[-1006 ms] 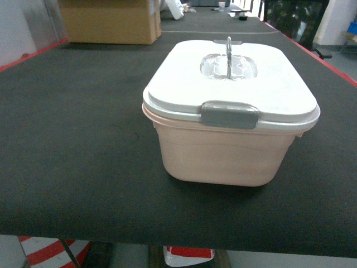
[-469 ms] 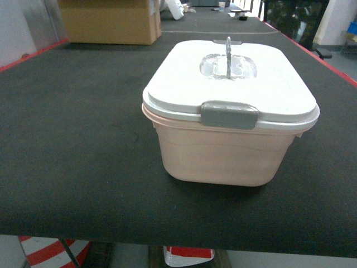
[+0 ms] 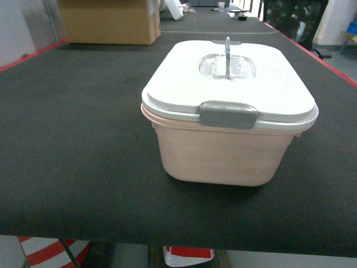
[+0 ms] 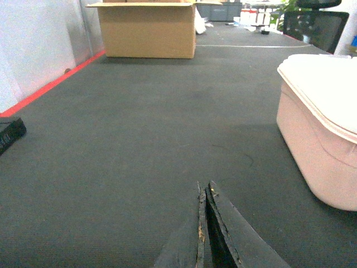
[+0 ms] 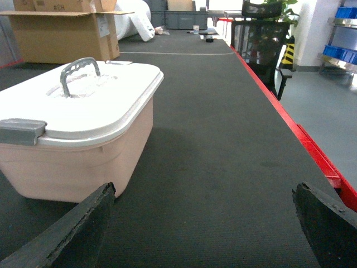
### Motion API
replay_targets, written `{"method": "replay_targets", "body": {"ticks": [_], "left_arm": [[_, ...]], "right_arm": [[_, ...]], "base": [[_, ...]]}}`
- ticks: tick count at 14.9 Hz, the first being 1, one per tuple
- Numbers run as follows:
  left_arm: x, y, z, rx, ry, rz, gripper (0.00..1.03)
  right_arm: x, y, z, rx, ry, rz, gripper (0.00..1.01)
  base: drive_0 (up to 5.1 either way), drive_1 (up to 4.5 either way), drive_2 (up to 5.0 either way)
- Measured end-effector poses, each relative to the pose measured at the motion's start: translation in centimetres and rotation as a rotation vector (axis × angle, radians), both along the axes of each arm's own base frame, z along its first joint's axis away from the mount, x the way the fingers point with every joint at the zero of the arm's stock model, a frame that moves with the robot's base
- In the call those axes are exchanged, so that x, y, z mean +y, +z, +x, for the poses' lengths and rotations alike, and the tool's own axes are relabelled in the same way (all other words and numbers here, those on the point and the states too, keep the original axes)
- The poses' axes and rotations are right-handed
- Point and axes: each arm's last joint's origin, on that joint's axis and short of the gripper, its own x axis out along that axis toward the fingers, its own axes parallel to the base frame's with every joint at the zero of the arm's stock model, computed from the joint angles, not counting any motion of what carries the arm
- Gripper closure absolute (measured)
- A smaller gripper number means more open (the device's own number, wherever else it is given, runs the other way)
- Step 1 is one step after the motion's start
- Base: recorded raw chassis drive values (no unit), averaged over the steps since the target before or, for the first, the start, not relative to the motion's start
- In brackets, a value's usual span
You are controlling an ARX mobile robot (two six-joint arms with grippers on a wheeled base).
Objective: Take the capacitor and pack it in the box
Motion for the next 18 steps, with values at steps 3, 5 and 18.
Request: {"method": "replay_targets", "body": {"ticks": [3,5,18], "left_arm": [[0.0,0.4,-0.9,-0.022,0.0,0.0,1.01],[0.0,0.3,-1.3,-0.015,0.0,0.0,1.01],[0.0,-0.3,-3.5,0.024,0.0,0.0,1.01]], "right_arm": [[0.0,0.0,0.0,0.0,0.0,0.0,0.03],[0.0,0.0,0.0,0.0,0.0,0.0,0.03],[0.0,0.0,0.0,0.0,0.0,0.0,0.03]], "base": [[0.0,0.0,0.0],[0.0,0.0,0.0],[0.0,0.0,0.0]]}}
